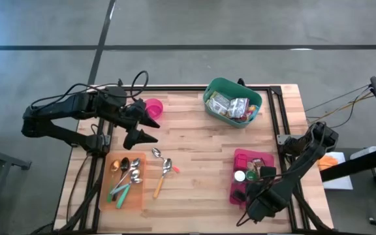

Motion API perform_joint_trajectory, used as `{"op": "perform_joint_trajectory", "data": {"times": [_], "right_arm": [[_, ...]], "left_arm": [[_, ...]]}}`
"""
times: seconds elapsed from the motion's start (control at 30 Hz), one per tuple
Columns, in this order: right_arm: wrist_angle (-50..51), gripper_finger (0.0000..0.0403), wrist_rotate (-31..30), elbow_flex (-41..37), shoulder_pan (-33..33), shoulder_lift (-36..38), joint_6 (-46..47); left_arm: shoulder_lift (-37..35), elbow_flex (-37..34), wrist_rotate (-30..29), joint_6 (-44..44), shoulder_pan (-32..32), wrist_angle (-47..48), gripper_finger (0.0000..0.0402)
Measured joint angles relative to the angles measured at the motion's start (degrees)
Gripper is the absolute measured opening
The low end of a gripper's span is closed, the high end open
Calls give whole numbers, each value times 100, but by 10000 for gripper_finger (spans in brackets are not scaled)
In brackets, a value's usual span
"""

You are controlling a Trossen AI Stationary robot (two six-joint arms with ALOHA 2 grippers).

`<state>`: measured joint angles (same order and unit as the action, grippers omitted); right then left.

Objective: Pick & Place Food Item
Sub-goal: Put the orange seasoning bag into the pink bin

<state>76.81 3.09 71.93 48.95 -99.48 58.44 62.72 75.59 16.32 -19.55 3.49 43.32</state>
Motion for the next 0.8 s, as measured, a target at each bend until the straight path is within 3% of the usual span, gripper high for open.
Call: {"op": "perform_joint_trajectory", "data": {"times": [0.8], "right_arm": [[-361, 364, -174, -1076, -37, -12, 6]], "left_arm": [[0, 0, 0, 182, 2, 28, 341]]}}
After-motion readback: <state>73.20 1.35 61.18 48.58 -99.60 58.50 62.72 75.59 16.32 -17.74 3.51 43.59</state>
